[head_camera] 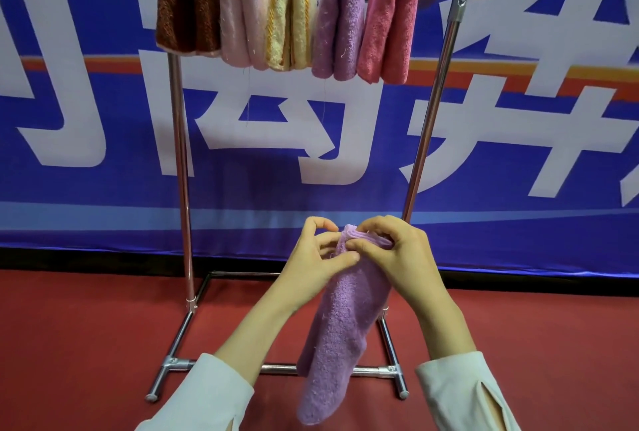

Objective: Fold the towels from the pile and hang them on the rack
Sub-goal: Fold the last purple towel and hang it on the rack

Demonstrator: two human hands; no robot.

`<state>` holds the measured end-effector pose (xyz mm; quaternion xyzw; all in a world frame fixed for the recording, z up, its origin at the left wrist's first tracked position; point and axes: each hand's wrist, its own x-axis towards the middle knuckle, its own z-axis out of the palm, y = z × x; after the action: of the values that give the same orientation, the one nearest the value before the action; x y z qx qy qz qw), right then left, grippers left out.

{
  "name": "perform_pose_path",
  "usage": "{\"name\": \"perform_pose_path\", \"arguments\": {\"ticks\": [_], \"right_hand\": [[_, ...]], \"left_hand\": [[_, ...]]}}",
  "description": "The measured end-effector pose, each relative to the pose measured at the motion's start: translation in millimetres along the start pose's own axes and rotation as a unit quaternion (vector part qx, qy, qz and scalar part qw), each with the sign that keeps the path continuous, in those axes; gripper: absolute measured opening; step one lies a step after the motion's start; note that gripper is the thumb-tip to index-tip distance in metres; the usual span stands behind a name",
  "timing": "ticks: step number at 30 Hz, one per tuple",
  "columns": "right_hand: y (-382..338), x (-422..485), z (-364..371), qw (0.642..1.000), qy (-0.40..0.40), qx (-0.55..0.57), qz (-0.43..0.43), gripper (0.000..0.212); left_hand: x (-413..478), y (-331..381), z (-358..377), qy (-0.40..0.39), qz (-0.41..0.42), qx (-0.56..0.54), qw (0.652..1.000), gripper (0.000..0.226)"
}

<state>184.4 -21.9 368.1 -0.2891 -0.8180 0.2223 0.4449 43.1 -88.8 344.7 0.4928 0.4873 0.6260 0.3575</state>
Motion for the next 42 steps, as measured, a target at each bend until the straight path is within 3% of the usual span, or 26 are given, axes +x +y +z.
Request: {"name": "perform_pose_path", "arguments": {"ticks": [8,11,15,18,24,27,29,32,34,37,40,42], "right_hand": [[8,-2,-13,0.995,-0.057,-0.079,-0.028,0.015],[11,-3,-14,0.986,-0.135,-0.097,-0.024,0.012],[13,-5,-17,0.970,-0.219,-0.096,0.041,0.027],[12,-4,-16,0.981,-0.168,-0.083,0.046,0.022],[8,-6,-8,0.989,-0.105,-0.101,0.033,0.016],[3,-7,-1,0.998,-0.041,-0.052,0.004,0.014],[-1,-6,-2,1.000,-0.001,0.009,-0.001,0.026],[-2,-6,-12,0.982,-0.054,0.131,0.123,0.055],[4,-8,-13,0.968,-0.112,0.165,0.156,0.042],[4,-10,-11,0.962,-0.120,0.204,0.137,0.021],[-4,-8,-9,0.950,-0.123,0.260,0.118,0.024],[-7,-7,-7,0.945,-0.125,0.285,0.099,0.028]], "left_hand": [[4,1,-16,0.018,0.021,-0.018,0.999,0.031],[5,-1,-20,-0.003,0.021,0.028,0.999,0.031],[3,-5,-21,0.007,0.001,-0.021,1.000,0.028],[4,-5,-24,0.007,-0.004,-0.023,1.000,0.027],[7,-9,-27,0.006,0.003,0.100,0.995,0.029],[7,-7,-22,0.018,-0.006,0.051,0.999,0.028],[5,-3,-18,0.026,-0.008,-0.020,0.999,0.029],[4,5,-13,0.027,0.005,-0.070,0.997,0.034],[4,9,-10,0.028,0.022,-0.074,0.997,0.032],[4,12,-10,0.044,0.045,-0.066,0.996,0.029],[2,16,-12,0.058,0.067,-0.077,0.993,0.033],[2,17,-14,0.054,0.065,-0.072,0.994,0.047]]}}
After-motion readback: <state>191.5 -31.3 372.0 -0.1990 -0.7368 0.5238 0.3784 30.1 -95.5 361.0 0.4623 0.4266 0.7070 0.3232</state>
